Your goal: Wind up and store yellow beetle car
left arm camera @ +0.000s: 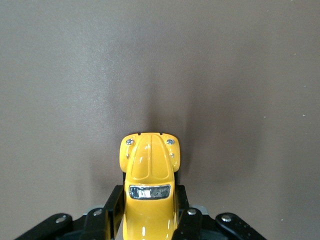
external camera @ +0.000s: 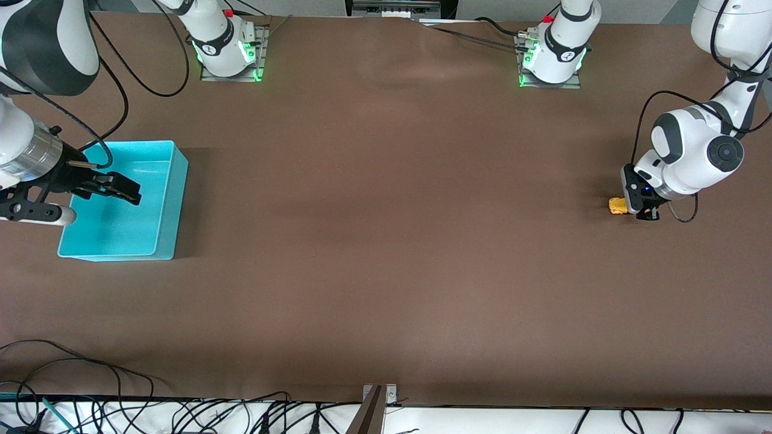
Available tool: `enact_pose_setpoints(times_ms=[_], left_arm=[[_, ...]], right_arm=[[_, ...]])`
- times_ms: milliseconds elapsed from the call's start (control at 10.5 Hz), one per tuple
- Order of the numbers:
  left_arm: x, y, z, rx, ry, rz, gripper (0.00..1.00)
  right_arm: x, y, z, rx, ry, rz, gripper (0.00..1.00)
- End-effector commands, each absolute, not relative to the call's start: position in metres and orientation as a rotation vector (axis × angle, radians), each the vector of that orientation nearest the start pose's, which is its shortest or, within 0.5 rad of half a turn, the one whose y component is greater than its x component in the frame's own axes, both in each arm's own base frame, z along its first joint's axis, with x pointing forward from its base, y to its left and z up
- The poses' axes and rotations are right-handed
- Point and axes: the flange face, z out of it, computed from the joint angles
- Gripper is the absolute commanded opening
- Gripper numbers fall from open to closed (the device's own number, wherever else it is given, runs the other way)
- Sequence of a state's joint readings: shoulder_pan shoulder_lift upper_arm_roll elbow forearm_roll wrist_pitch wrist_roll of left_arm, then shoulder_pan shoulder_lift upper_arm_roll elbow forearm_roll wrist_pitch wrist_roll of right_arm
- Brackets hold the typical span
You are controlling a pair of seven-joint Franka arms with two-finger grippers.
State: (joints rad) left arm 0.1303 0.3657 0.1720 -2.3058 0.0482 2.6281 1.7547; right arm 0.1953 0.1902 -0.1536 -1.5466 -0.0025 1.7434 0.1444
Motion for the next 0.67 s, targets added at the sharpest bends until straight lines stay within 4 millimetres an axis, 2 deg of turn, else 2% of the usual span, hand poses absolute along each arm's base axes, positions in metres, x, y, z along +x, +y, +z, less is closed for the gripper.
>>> enact_pose_setpoints(times_ms=[0, 573], left_arm=[[0.5131, 0.1575, 0.181, -2.249, 2.167, 0.155, 1.0], [0.5179, 0.1571, 0.1862, -2.259, 2.169, 0.163, 1.0]], right_arm=[[0.6188, 0.0322, 0.5419, -3.146, 0.176, -0.029, 1.0], [0.6192, 0.0322, 0.541, -3.147, 0.176, -0.027, 1.0]])
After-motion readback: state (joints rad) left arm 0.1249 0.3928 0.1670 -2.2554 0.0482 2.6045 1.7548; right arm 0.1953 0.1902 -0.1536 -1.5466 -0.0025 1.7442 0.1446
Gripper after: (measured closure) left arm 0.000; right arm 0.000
